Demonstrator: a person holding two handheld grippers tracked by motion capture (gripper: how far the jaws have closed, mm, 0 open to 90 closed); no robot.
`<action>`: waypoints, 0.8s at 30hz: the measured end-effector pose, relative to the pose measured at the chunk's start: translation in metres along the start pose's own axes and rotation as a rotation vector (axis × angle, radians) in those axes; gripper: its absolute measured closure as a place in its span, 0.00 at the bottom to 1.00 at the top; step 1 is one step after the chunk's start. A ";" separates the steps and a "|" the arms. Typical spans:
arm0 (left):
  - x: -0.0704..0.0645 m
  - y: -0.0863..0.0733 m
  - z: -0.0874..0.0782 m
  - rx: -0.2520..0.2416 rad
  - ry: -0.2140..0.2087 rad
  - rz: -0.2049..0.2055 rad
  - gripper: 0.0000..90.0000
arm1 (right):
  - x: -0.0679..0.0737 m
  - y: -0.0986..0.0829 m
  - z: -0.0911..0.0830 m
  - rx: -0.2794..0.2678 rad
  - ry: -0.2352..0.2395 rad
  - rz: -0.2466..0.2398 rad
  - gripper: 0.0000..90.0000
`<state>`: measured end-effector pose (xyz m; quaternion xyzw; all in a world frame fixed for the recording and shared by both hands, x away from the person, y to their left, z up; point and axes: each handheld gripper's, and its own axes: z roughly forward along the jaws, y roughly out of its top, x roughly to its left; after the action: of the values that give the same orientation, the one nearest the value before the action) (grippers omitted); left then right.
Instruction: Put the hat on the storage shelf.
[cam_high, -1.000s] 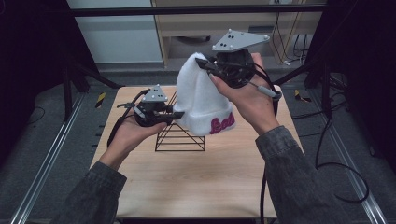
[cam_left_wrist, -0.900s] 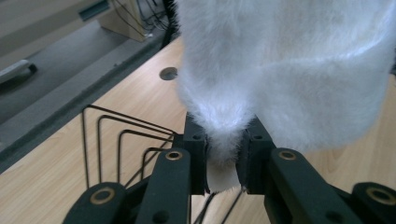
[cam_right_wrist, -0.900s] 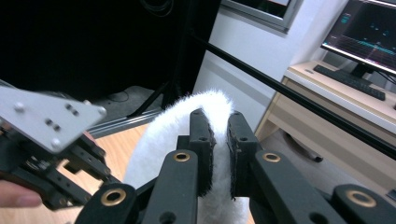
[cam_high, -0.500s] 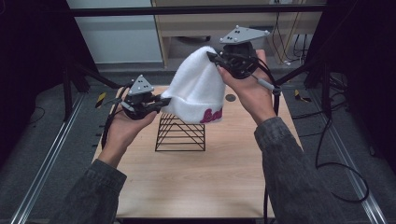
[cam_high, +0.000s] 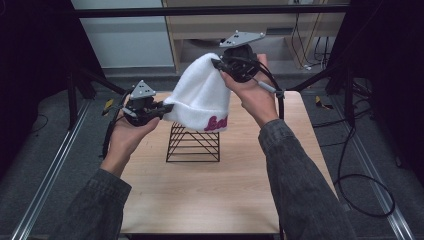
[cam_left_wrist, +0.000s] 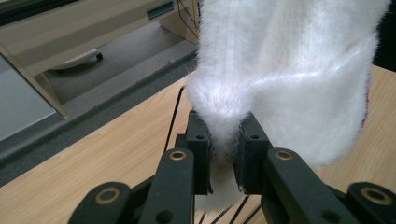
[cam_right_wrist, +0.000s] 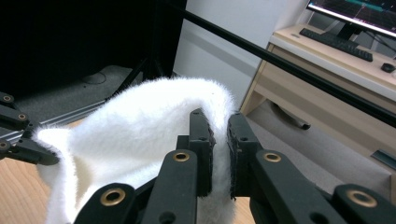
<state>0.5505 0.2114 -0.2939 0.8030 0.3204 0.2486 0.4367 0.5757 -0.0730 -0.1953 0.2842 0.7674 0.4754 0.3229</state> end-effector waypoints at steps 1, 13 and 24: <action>0.002 -0.002 0.001 0.003 0.002 -0.003 0.87 | 0.000 -0.001 0.004 0.005 0.002 0.001 0.92; 0.020 -0.020 0.016 0.016 0.021 -0.041 0.87 | 0.004 -0.009 0.030 0.014 0.034 0.002 0.92; 0.025 -0.036 0.010 0.014 0.039 -0.048 0.87 | 0.020 -0.015 0.028 0.006 0.068 -0.008 0.92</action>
<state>0.5636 0.2390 -0.3270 0.7931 0.3497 0.2515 0.4306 0.5825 -0.0483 -0.2235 0.2657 0.7805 0.4811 0.2978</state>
